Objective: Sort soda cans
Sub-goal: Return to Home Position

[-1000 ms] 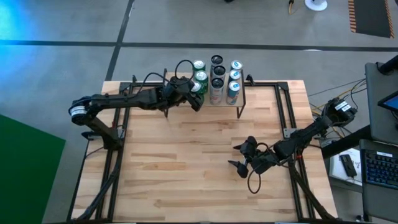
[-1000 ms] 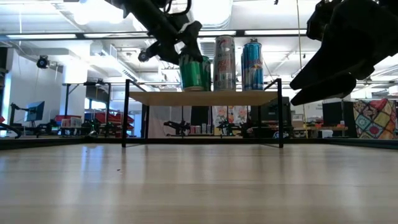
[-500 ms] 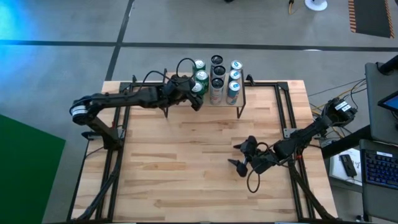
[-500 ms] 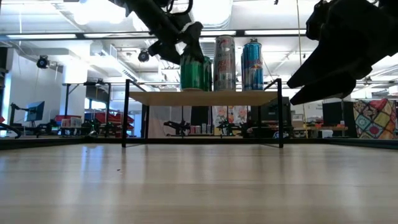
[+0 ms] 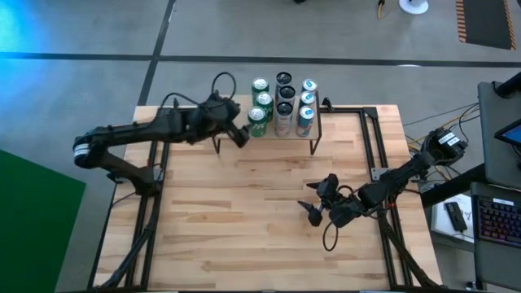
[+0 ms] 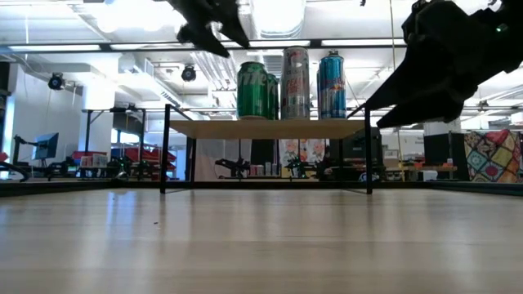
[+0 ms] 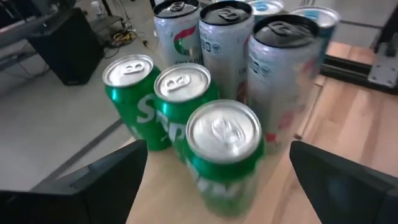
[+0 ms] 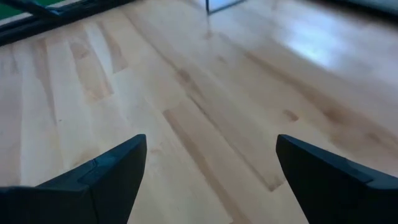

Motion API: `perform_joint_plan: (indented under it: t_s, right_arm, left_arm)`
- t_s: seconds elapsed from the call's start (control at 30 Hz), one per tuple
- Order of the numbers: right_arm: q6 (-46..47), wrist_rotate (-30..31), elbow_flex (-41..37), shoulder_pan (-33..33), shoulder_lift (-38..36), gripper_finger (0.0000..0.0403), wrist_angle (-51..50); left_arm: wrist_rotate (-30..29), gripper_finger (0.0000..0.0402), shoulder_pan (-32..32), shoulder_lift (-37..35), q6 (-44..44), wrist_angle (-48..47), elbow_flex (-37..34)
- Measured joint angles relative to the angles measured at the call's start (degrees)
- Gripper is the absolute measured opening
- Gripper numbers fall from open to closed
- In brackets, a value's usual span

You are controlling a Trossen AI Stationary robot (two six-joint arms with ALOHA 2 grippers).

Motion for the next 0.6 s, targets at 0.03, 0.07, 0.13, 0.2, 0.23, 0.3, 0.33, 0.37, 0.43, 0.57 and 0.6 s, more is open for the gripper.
perform_joint_plan:
  t_s: [0.03, 0.07, 0.13, 0.2, 0.23, 0.3, 0.33, 0.37, 0.43, 0.57, 0.6]
  right_arm:
    - [-1.30, 0.94, 0.00, 0.27, 0.00, 0.0345, 0.31]
    - [-2.96, 2.19, 0.00, 0.81, 0.04, 0.0345, 0.95]
    - [-4.74, 5.76, 0.00, 2.65, 0.68, 0.0345, 3.60]
    - [-6.32, 10.40, 0.00, 4.64, 1.05, 0.0345, 5.78]
    - [-7.38, 12.85, -0.02, 5.46, 1.05, 0.0345, 6.58]
    - [-8.75, 16.06, 0.02, 6.39, 0.81, 0.0344, 8.09]
    - [-9.13, 16.38, 0.00, 6.65, 0.46, 0.0344, 8.09]
    - [-9.66, 16.13, 0.00, 6.71, 0.23, 0.0344, 8.48]
    - [-11.17, 14.02, 0.00, 6.36, 0.09, 0.0344, 10.79]
    - [-22.13, 0.59, -0.04, 4.19, 2.32, 0.0344, 27.40]
    - [-26.12, -2.77, -0.04, 3.68, 3.53, 0.0344, 33.06]
  left_arm:
    - [-0.42, 0.0379, -0.69, -1.27, 0.10, -1.29, -0.27]
    - [-1.34, 0.0378, -1.71, -2.71, 0.11, -2.02, -0.98]
    - [-4.92, 0.0374, -4.64, -6.11, 0.25, -1.78, -4.28]
    - [-9.17, 0.0367, -8.55, -10.04, 0.78, 0.65, -9.20]
    - [-10.80, 0.0364, -10.61, -12.18, 0.91, 2.56, -12.19]
    - [-11.57, 0.0357, -14.81, -16.75, 1.73, 7.74, -19.10]
    - [-11.63, 0.0354, -16.99, -18.74, 1.82, 11.12, -22.59]
    - [-11.53, 0.0351, -19.09, -20.64, 1.73, 14.38, -26.16]
    - [-11.32, 0.0348, -22.89, -23.49, 1.36, 20.65, -33.08]
    - [-11.33, 0.0347, -28.62, -26.30, -0.04, 35.94, -43.67]
    - [-11.31, 0.0345, -29.78, -26.43, 0.74, 39.73, -45.80]
